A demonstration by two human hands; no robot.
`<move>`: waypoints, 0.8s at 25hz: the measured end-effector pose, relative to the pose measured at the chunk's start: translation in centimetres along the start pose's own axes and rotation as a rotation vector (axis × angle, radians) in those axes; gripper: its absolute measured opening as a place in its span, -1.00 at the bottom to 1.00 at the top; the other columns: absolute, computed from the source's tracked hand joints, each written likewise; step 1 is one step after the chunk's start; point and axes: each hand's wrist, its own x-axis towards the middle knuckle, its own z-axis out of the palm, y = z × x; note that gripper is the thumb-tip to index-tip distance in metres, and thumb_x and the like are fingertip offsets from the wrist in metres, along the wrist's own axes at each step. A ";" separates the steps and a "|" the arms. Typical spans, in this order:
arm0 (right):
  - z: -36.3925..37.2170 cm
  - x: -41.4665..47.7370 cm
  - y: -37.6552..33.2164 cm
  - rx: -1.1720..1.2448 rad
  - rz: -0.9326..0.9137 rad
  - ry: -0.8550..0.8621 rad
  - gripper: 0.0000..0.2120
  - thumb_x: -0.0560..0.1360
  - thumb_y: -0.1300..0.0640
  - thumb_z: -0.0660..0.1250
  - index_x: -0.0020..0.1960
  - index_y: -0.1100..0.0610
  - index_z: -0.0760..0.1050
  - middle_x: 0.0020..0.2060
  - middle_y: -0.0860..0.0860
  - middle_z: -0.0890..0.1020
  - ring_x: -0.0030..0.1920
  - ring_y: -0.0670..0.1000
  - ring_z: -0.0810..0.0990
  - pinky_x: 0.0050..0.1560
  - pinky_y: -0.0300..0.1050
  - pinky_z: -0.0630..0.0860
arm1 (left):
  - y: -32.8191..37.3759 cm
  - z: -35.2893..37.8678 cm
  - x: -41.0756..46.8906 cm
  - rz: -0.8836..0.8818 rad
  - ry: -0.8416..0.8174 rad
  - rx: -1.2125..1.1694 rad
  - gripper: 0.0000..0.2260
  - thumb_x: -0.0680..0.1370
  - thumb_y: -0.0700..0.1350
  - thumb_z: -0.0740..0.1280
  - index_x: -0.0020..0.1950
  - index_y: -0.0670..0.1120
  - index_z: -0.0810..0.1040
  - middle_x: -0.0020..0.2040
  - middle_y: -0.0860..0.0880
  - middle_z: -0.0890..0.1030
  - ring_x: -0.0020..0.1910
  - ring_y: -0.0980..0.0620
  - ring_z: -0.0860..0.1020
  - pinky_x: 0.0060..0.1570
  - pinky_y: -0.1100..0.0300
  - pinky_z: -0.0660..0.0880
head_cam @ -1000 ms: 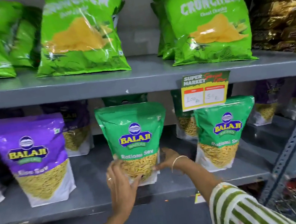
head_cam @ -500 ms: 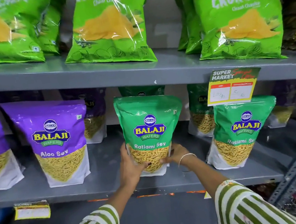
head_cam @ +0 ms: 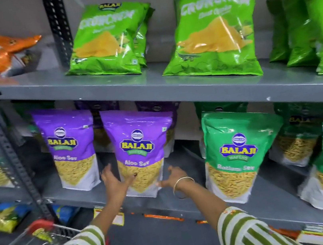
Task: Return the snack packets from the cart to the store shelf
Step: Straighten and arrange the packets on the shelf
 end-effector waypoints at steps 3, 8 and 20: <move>2.1 1.9 -1.7 0.403 -0.037 0.106 -0.37 0.23 0.30 0.53 0.24 0.28 0.36 0.22 0.21 0.53 0.12 0.06 0.51 0.29 0.12 0.43 | -2.2 -1.2 2.8 -0.100 -0.311 0.011 0.05 -0.09 0.10 0.47 0.34 -0.22 0.25 0.29 -0.18 0.44 0.30 -0.15 0.41 0.31 -0.04 0.35; 2.7 2.6 -2.5 0.457 -0.012 0.231 -0.45 0.19 0.31 0.55 0.15 0.26 0.48 0.12 0.23 0.61 0.05 0.12 0.57 0.22 0.15 0.48 | -3.3 -0.9 4.1 -0.128 -0.344 0.071 -0.22 -0.08 0.16 0.45 0.05 -0.04 0.28 0.13 -0.21 0.56 0.13 -0.19 0.54 0.18 -0.20 0.45; 5.2 1.3 -8.5 -0.261 0.345 -0.438 -0.65 0.41 -0.02 0.37 -0.11 0.28 0.43 -0.28 0.17 0.51 -0.32 0.15 0.52 -0.23 -0.03 0.48 | -1.7 -6.9 2.6 0.205 0.275 0.144 -0.46 0.38 -0.09 0.44 0.25 -0.24 0.31 0.22 -0.28 0.39 0.24 -0.23 0.34 0.29 -0.07 0.22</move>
